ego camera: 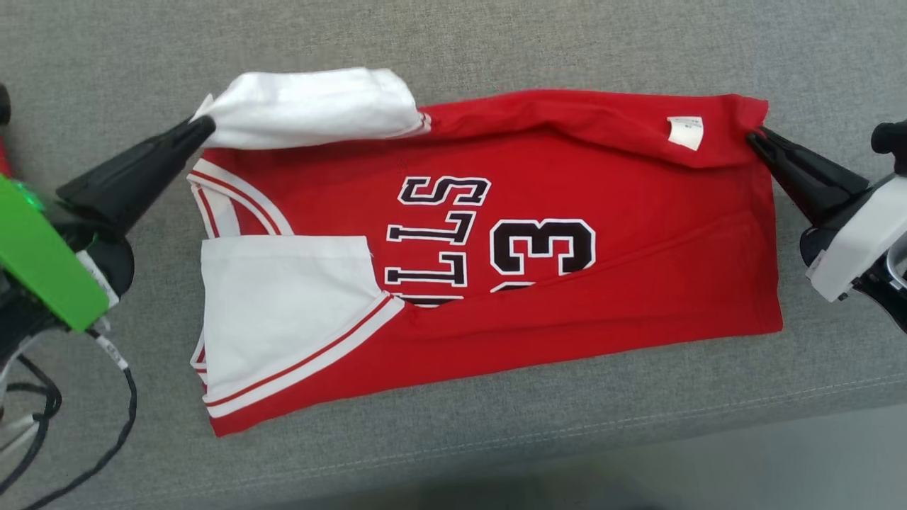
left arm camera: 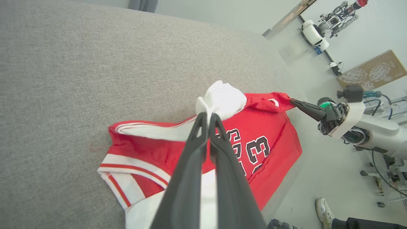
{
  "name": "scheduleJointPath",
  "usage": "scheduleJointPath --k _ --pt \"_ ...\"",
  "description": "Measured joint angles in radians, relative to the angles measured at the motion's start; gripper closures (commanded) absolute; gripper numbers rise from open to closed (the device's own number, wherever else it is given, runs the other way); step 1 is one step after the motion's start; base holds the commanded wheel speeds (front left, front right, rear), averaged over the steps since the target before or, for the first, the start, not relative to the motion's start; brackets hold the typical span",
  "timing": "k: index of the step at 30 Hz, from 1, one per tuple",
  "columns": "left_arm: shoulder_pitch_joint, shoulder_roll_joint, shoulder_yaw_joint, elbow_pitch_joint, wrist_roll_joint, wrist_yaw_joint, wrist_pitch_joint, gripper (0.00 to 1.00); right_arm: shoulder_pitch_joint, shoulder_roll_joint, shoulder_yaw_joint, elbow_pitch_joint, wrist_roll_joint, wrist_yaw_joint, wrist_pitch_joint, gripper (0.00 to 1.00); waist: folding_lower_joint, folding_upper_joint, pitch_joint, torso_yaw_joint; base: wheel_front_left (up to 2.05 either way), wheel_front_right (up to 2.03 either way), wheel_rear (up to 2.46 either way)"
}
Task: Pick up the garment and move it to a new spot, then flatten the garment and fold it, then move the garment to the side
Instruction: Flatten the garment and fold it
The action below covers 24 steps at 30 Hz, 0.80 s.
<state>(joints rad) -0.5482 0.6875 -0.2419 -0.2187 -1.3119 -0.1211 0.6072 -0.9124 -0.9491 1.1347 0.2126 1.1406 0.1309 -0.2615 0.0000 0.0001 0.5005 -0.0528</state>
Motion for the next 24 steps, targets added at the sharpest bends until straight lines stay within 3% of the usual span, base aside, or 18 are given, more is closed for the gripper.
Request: scheduleJointPath --k 10,17,24 --pt "0.280 -0.016 0.048 -0.107 -0.027 0.012 -0.112 1.00 0.138 -0.025 -0.100 -0.045 0.019 0.000 0.000 1.00 0.0000 0.0000 -0.030 0.016 0.00 0.00 0.00" --pt "0.340 -0.044 0.053 -0.072 -0.037 0.007 -0.166 1.00 0.206 -0.013 -0.199 -0.056 0.033 0.000 0.000 1.00 0.0000 0.0000 -0.040 0.025 0.00 0.00 0.00" --pt "0.374 -0.065 0.047 -0.060 -0.058 0.000 -0.185 1.00 0.267 -0.010 -0.216 -0.069 0.042 0.000 0.000 1.00 0.0000 0.0000 -0.051 0.025 0.00 0.00 0.00"
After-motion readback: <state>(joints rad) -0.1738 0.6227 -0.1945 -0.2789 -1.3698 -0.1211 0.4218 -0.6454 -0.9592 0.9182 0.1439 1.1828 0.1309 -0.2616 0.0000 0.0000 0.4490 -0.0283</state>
